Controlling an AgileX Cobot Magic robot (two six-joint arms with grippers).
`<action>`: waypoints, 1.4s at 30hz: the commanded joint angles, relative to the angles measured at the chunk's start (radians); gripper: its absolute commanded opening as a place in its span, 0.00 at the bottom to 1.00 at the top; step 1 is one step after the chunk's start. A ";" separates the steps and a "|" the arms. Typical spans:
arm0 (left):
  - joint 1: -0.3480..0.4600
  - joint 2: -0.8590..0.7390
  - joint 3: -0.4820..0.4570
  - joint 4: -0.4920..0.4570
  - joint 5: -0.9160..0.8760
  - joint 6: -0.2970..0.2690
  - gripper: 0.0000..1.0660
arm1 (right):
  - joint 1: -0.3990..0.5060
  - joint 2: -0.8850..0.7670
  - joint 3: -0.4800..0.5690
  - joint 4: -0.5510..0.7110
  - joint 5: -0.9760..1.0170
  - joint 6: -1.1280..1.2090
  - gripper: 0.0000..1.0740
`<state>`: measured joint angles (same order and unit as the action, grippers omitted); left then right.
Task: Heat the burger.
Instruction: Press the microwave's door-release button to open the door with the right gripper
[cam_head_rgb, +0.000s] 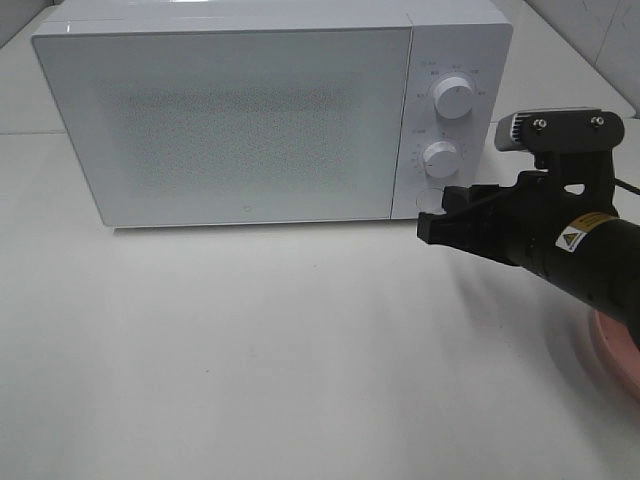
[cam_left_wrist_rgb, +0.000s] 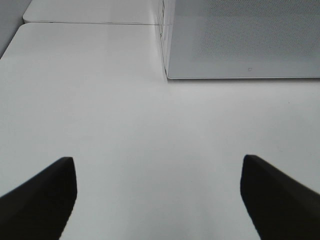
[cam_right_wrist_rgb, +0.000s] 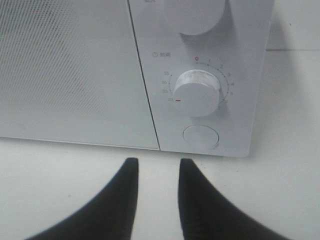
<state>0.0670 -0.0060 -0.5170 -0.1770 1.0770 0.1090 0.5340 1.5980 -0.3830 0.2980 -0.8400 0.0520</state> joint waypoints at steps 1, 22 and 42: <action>-0.001 -0.016 0.001 -0.010 -0.005 -0.001 0.77 | 0.003 -0.002 -0.001 0.000 -0.036 0.207 0.10; -0.001 -0.016 0.001 -0.010 -0.005 -0.001 0.77 | 0.003 0.103 -0.001 0.026 -0.080 1.295 0.00; -0.001 -0.016 0.001 -0.010 -0.005 -0.001 0.77 | -0.112 0.338 -0.146 -0.053 -0.191 1.402 0.00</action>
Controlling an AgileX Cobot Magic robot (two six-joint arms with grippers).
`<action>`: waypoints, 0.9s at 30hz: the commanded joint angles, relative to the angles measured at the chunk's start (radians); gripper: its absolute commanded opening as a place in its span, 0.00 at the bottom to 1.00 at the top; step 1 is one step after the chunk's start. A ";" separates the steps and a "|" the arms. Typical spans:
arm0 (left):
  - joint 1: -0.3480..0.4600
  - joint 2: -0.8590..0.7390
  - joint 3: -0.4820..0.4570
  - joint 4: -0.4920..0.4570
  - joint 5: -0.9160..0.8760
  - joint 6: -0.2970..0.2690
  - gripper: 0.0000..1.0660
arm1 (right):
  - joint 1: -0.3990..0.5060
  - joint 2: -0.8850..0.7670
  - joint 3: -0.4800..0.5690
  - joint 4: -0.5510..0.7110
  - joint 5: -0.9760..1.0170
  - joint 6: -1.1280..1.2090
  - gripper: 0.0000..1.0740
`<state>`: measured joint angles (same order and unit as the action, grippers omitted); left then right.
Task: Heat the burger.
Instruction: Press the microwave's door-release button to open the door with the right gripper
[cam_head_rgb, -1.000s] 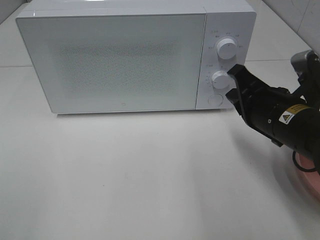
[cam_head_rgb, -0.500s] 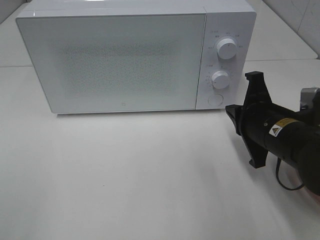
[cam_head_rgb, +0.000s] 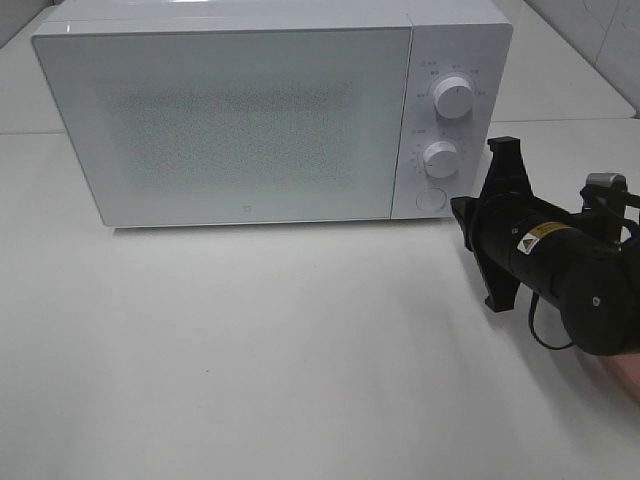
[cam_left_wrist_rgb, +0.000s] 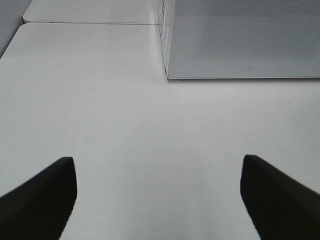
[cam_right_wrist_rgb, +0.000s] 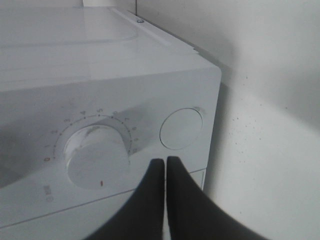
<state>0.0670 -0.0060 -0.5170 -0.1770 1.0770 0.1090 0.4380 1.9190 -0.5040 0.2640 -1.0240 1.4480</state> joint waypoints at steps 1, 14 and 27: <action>-0.001 -0.016 0.001 -0.010 -0.005 -0.001 0.77 | -0.016 0.017 -0.025 -0.019 -0.007 0.006 0.00; -0.001 -0.016 0.001 -0.010 -0.005 -0.001 0.77 | -0.021 0.160 -0.147 -0.022 0.001 0.007 0.00; -0.001 -0.016 0.001 -0.010 -0.005 -0.001 0.77 | -0.056 0.192 -0.213 -0.022 0.047 -0.001 0.00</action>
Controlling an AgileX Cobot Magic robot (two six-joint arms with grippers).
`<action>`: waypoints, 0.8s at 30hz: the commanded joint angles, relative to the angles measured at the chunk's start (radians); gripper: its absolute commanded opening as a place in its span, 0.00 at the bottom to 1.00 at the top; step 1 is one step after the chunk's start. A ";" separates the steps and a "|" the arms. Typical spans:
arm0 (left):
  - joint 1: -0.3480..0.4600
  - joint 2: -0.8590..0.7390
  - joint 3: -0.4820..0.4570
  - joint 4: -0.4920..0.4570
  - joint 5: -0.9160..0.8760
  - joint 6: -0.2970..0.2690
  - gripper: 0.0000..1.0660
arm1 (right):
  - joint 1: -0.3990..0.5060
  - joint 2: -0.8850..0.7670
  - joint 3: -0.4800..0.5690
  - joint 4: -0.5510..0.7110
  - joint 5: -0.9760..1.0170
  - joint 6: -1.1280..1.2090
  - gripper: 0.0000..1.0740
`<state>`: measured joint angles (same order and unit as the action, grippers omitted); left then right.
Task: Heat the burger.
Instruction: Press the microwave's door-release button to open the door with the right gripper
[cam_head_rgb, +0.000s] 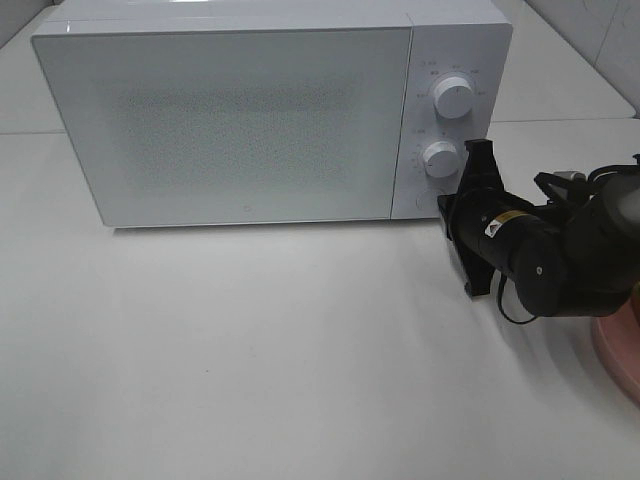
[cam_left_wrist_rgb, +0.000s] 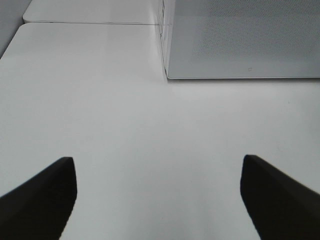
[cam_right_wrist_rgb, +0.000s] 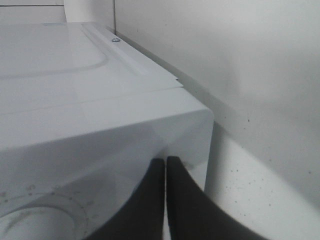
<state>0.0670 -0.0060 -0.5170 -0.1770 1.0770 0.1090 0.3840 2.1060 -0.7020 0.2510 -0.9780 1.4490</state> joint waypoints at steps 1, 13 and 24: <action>-0.001 -0.016 0.001 -0.010 -0.005 -0.001 0.77 | -0.002 0.005 -0.015 -0.009 0.001 -0.002 0.00; -0.001 -0.016 0.001 -0.010 -0.005 -0.001 0.77 | -0.002 0.018 -0.016 -0.036 -0.010 0.017 0.00; -0.001 -0.016 0.001 -0.010 -0.005 -0.001 0.77 | -0.002 0.018 -0.016 -0.069 -0.062 0.043 0.00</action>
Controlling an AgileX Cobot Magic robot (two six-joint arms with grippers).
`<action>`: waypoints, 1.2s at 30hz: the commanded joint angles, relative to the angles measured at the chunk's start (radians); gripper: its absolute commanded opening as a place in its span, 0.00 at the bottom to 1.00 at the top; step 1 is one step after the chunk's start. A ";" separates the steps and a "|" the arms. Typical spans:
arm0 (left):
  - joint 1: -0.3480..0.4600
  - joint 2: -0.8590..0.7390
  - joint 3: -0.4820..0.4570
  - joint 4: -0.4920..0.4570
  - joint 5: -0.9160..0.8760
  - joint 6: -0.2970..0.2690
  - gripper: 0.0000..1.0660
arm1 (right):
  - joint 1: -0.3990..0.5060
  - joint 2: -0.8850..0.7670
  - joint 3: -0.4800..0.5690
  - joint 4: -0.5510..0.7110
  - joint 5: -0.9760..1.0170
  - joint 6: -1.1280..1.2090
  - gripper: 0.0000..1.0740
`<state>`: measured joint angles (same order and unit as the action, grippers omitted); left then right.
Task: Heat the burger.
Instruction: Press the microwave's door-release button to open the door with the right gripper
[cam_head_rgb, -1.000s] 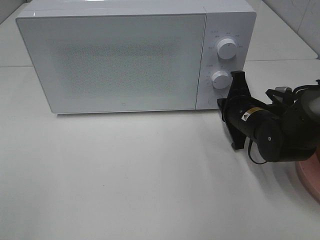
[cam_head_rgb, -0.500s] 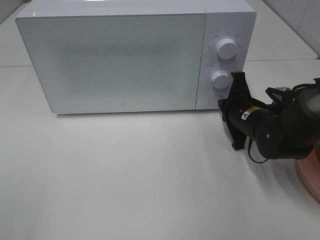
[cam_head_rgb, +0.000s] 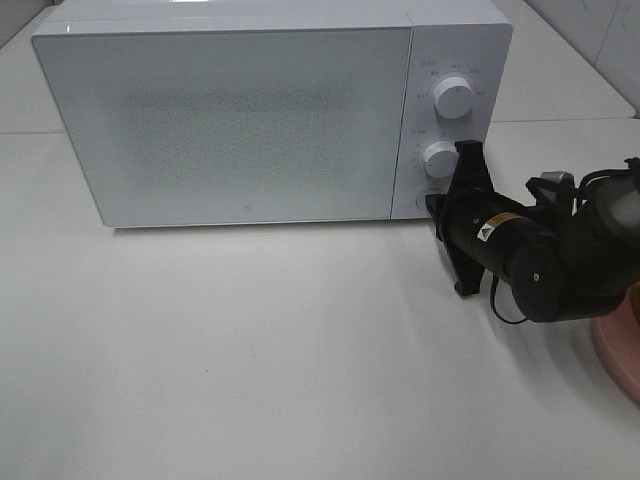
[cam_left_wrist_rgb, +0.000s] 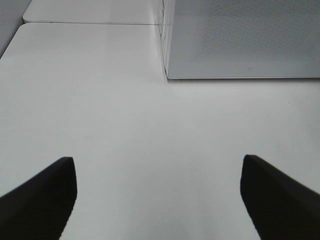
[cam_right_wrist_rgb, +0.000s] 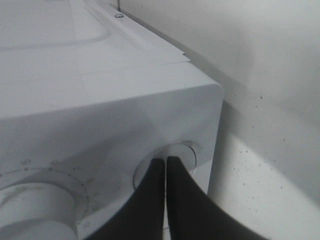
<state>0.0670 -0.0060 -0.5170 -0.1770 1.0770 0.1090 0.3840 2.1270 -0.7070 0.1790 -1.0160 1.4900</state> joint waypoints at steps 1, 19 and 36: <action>-0.001 -0.016 0.001 -0.010 -0.005 -0.001 0.77 | -0.002 -0.003 -0.011 0.006 -0.024 0.002 0.00; -0.001 -0.016 0.001 -0.010 -0.005 -0.001 0.77 | -0.002 0.008 -0.073 0.121 -0.148 -0.091 0.00; -0.001 -0.016 0.001 -0.010 -0.005 -0.001 0.77 | -0.002 0.008 -0.166 0.199 -0.251 -0.132 0.00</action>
<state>0.0670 -0.0060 -0.5170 -0.1770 1.0770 0.1090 0.4120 2.1590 -0.7920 0.3170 -0.9880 1.3830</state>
